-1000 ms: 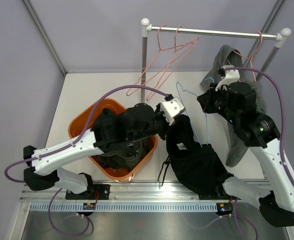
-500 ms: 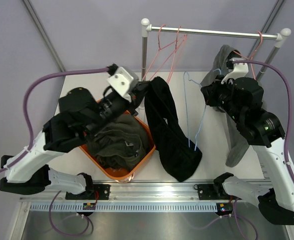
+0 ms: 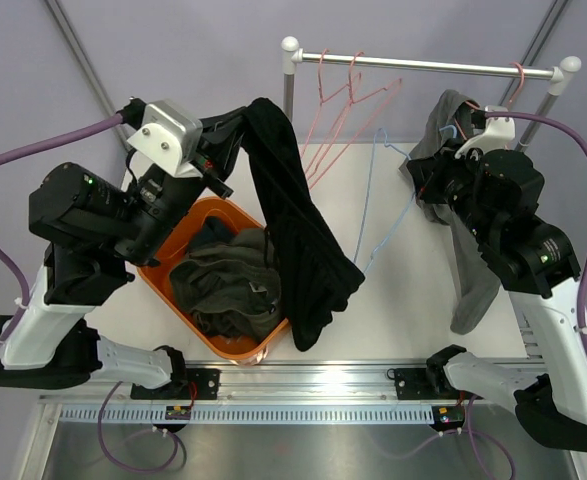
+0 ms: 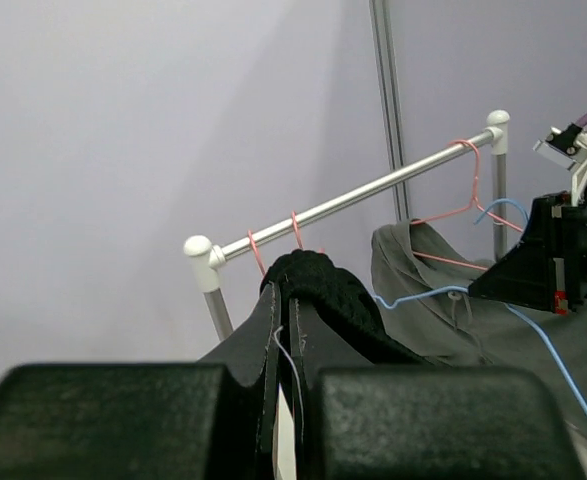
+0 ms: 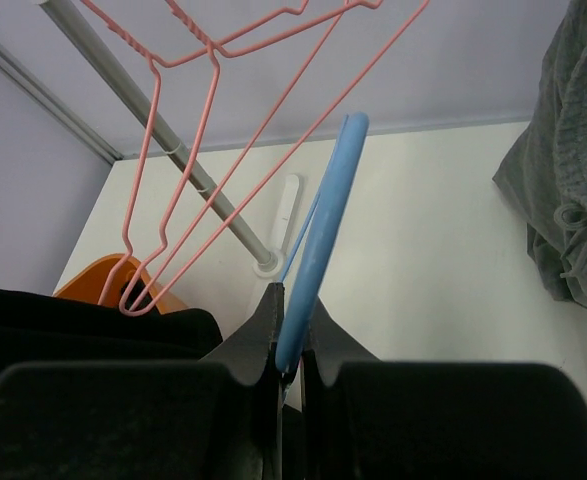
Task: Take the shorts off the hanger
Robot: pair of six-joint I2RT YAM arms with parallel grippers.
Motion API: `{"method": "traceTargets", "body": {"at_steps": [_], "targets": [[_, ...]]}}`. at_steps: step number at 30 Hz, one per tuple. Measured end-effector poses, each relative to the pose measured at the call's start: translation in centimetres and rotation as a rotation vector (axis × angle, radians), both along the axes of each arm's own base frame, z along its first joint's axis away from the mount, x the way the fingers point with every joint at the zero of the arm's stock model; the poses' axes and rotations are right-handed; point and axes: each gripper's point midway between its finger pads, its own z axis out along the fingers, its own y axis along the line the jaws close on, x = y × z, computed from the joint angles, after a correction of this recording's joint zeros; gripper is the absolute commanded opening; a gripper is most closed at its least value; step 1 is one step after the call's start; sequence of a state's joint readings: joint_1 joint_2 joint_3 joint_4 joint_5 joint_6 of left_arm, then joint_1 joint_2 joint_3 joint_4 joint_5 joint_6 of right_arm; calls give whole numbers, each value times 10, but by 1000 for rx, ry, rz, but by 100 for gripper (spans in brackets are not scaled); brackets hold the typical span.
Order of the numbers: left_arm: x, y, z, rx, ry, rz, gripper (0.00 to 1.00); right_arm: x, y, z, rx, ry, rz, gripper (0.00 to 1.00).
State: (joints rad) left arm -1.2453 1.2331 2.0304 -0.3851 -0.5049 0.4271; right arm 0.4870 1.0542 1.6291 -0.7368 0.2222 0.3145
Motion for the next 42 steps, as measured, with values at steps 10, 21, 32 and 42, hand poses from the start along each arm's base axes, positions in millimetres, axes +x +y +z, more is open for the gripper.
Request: {"method": "traceTargets", "body": {"at_steps": [10,21,32,42], "targets": [[-3,6,-19,37,-48,2,0,-1,-9,8,20,-19,-50,0],[-37,-25,-110,214,25,-267,0,-8,-26,27,3,-71,-106,0],[-45,-41,-127,300,69,-345,0,-18,-37,54,34,-159,-134,0],[0,-15,-44,206,-115,-9,0,-17,-32,51,31,-150,-112,0]]}}
